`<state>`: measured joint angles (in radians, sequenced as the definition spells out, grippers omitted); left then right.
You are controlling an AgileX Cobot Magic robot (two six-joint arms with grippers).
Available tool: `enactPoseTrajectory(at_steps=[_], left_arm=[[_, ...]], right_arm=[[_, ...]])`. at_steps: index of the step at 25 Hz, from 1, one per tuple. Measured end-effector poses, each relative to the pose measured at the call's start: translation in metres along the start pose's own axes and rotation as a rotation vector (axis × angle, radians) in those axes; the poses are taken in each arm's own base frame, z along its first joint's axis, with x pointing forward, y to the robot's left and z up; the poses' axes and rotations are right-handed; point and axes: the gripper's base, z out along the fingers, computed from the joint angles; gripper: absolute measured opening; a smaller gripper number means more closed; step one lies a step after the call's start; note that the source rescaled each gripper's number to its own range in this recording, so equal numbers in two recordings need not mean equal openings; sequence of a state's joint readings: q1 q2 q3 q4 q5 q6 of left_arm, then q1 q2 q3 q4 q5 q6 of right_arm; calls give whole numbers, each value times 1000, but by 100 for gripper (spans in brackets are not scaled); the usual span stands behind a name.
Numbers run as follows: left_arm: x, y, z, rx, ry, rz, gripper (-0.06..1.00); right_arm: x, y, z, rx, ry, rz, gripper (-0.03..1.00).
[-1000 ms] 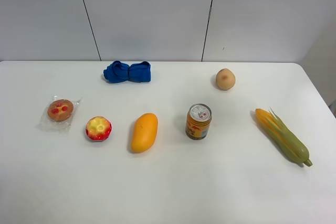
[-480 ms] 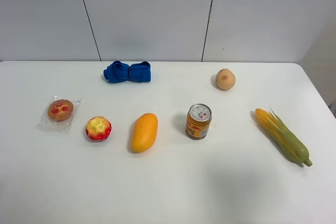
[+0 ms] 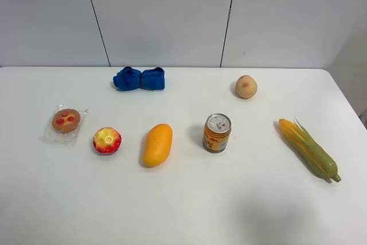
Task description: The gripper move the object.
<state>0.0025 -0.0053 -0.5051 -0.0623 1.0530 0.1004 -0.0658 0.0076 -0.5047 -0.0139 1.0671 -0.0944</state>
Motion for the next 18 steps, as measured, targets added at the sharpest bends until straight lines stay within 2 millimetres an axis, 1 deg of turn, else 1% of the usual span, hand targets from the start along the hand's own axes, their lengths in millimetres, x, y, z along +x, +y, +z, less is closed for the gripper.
enactPoseTrajectory(at_steps=[18], left_arm=[[0,0,0,0,0,0,100]], right_arm=[[2,-3,0,34,0,40,99]])
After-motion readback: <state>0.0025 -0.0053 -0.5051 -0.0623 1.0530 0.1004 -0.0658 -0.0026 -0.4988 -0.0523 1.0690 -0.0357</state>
